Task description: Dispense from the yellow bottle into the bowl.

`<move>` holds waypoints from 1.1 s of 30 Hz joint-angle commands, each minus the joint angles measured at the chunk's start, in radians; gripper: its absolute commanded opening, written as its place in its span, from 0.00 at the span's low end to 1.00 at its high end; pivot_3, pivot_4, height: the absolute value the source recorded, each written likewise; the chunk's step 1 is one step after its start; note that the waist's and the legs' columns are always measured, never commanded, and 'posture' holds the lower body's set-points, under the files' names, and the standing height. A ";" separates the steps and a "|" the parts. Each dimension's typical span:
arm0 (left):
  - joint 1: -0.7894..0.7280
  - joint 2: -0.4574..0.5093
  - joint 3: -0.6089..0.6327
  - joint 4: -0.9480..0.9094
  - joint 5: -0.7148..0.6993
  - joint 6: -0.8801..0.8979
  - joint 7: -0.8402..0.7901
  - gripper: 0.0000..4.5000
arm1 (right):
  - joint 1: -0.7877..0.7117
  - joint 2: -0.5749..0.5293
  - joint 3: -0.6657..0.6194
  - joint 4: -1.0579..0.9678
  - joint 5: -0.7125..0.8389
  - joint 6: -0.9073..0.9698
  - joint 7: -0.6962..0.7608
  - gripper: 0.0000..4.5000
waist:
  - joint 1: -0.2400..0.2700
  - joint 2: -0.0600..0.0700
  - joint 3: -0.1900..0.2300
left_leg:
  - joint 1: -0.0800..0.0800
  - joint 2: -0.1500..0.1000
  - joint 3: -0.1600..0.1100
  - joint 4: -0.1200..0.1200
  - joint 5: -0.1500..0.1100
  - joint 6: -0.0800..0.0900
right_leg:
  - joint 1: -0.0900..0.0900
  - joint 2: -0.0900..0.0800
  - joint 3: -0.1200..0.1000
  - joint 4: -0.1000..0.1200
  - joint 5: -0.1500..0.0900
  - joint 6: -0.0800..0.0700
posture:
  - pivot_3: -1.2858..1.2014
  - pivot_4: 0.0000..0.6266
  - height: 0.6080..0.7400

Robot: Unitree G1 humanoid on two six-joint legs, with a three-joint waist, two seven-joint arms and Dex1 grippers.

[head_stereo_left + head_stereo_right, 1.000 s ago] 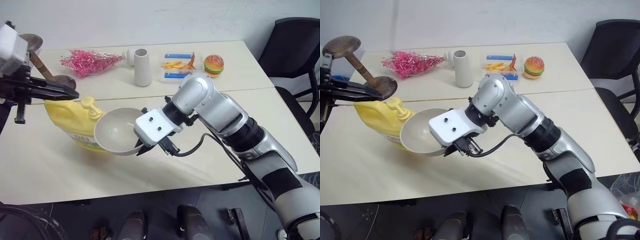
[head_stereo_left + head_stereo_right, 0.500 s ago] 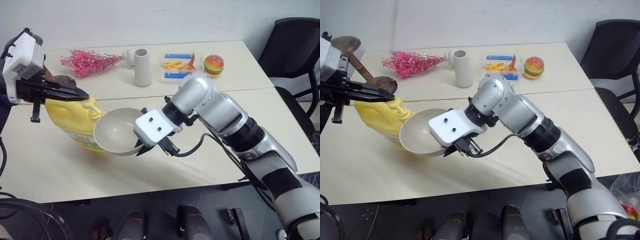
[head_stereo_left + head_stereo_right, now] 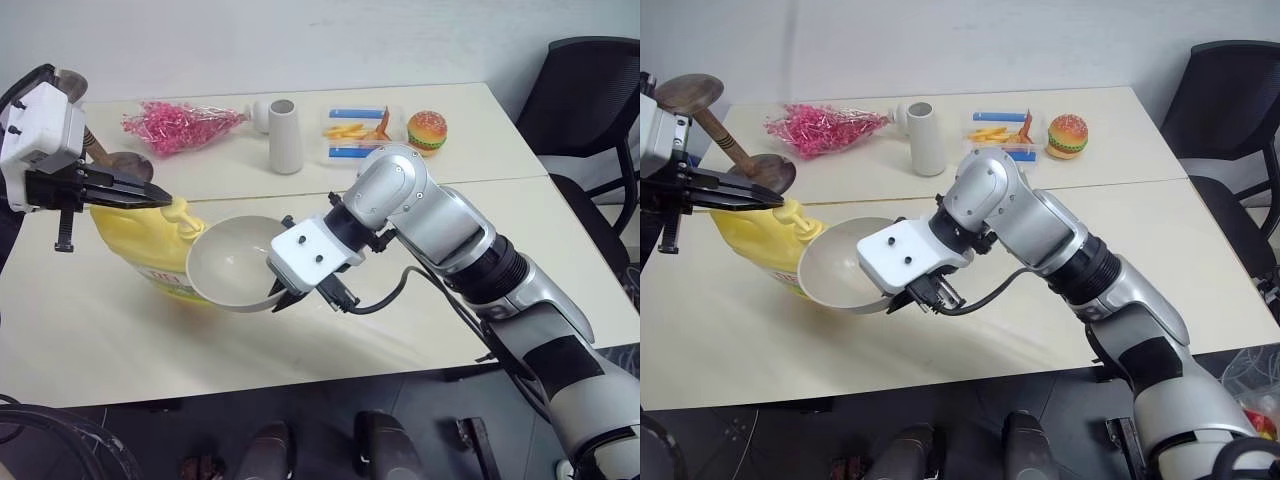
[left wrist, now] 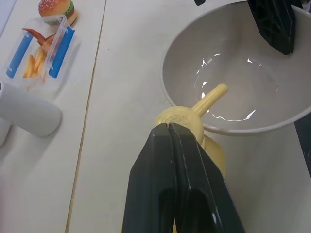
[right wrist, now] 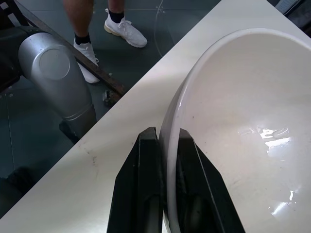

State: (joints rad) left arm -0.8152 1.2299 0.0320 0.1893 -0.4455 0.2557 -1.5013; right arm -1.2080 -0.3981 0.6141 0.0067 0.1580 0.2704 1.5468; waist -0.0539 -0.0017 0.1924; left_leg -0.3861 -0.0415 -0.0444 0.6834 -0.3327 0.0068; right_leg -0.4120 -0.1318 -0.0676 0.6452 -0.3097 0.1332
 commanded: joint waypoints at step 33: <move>-0.157 0.052 0.123 -0.104 -0.181 0.502 -0.016 0.32 | 0.039 -0.029 -0.063 -0.001 -0.004 -0.041 -0.008 0.00 | 0.011 0.000 -0.011 | -0.001 0.000 -0.001 0.000 -0.002 0.000 | -0.003 0.002 0.003 0.000 0.000 0.000 | 0.52 0.24 1.00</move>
State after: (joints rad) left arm -0.9500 1.2518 0.0972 0.1191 -0.5783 0.7067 -1.4998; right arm -1.1608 -0.4134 0.6029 0.0241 0.1552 0.2407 1.5395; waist -0.0424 -0.0021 0.1813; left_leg -0.3869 -0.0423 -0.0460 0.6830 -0.3352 0.0073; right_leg -0.4147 -0.1308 -0.0644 0.6451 -0.3097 0.1332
